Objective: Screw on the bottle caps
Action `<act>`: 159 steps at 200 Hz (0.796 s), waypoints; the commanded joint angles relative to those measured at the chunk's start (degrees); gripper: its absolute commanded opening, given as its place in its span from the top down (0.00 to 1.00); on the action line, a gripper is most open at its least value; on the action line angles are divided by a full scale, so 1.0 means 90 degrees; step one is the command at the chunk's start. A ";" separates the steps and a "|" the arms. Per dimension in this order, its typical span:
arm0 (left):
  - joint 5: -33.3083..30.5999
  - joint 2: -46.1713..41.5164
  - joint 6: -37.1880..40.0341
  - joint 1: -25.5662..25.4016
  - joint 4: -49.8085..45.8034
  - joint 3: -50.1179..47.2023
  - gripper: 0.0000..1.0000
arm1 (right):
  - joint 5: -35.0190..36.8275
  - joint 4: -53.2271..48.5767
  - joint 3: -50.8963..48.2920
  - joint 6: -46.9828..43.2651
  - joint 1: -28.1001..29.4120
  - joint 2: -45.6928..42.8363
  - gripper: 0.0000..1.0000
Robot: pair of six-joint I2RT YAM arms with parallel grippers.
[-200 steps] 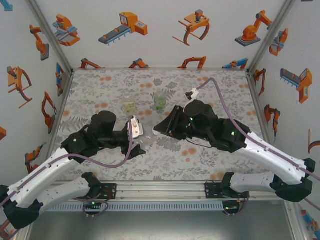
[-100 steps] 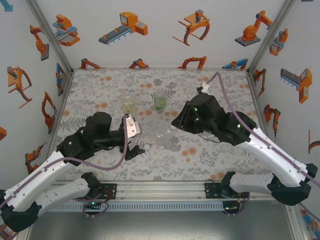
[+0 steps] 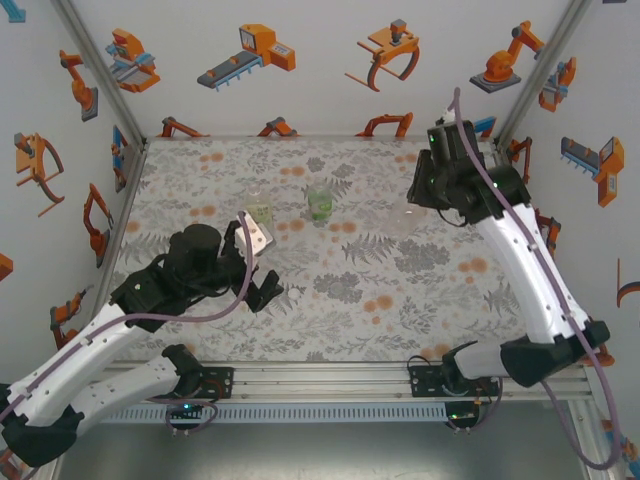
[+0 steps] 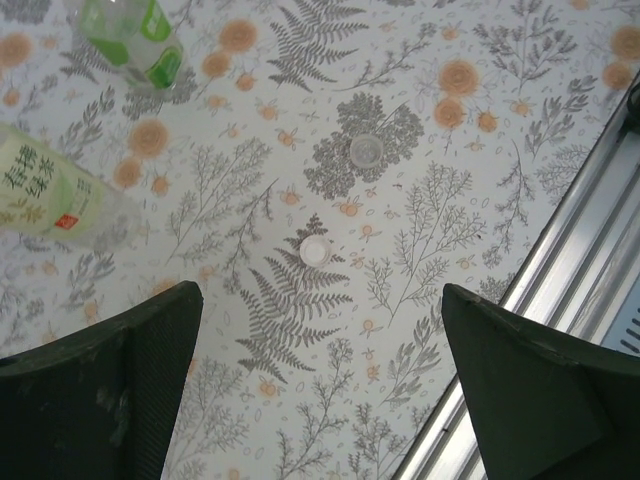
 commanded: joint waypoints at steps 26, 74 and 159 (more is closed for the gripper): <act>-0.0216 -0.0259 -0.0712 0.0142 -0.0327 0.0196 0.03 | -0.0501 0.1320 0.0303 -0.1390 -0.0640 0.1212 1.00; -0.0165 -0.0538 -0.0689 0.0168 -0.0422 0.0123 0.04 | -0.0720 0.1688 0.1560 -0.1894 -0.0774 0.2931 1.00; -0.0206 -0.1086 -0.0964 0.0173 -0.0541 -0.0010 0.05 | -0.0988 0.1373 0.3477 -0.2153 -0.0888 0.4994 1.00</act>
